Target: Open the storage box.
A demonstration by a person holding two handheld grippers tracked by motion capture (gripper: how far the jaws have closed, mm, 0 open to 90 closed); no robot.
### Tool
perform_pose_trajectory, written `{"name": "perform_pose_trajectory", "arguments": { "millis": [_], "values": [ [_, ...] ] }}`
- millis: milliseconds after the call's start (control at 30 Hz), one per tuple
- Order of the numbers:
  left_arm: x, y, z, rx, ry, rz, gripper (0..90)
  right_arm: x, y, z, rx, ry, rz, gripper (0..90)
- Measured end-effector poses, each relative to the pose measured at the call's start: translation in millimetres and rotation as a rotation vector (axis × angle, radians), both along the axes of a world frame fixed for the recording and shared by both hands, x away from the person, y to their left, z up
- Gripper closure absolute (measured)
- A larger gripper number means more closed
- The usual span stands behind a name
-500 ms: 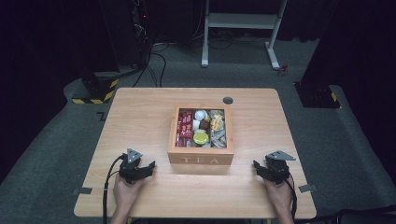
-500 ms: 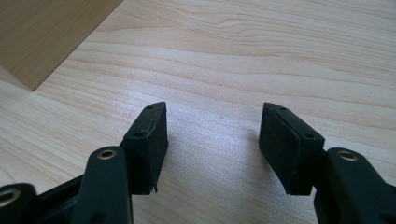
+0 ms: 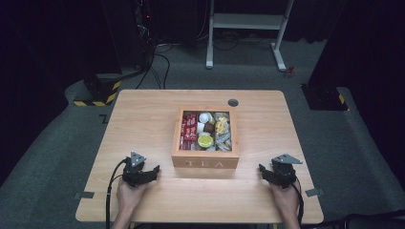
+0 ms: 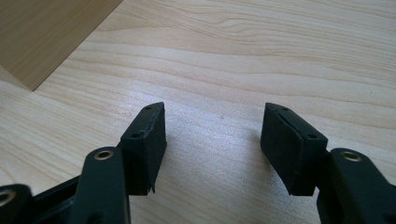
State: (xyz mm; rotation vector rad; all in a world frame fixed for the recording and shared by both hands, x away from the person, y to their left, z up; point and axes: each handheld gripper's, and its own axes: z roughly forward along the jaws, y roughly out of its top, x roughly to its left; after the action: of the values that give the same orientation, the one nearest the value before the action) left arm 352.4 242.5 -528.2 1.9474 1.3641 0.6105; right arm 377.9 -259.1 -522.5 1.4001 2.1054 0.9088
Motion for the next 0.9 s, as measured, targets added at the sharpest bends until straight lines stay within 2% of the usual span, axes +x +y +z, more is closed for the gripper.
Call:
{"name": "perform_pose_trajectory", "arguments": {
  "millis": [100, 200, 600, 900],
  "values": [
    [-0.7, 1.6, 1.0, -0.002, 0.001, -0.003, 31.7, 0.0, 0.0, 0.0, 0.000, 0.000, 0.000, 40.4],
    [-1.4, 2.2, 1.2, -0.009, 0.002, -0.006, 33.0, 0.0, -0.1, 0.0, 0.001, 0.000, 0.000, 40.4],
    [-6.0, -2.6, 4.2, -0.035, 0.003, -0.079, 40.6, -0.1, -0.1, 0.0, 0.001, 0.000, 0.000, 40.4],
    [-12.3, -12.2, 10.0, -0.053, -0.003, -0.138, 41.2, -0.1, -0.2, -0.1, 0.001, -0.001, 0.000, 40.4]
  ]
}}
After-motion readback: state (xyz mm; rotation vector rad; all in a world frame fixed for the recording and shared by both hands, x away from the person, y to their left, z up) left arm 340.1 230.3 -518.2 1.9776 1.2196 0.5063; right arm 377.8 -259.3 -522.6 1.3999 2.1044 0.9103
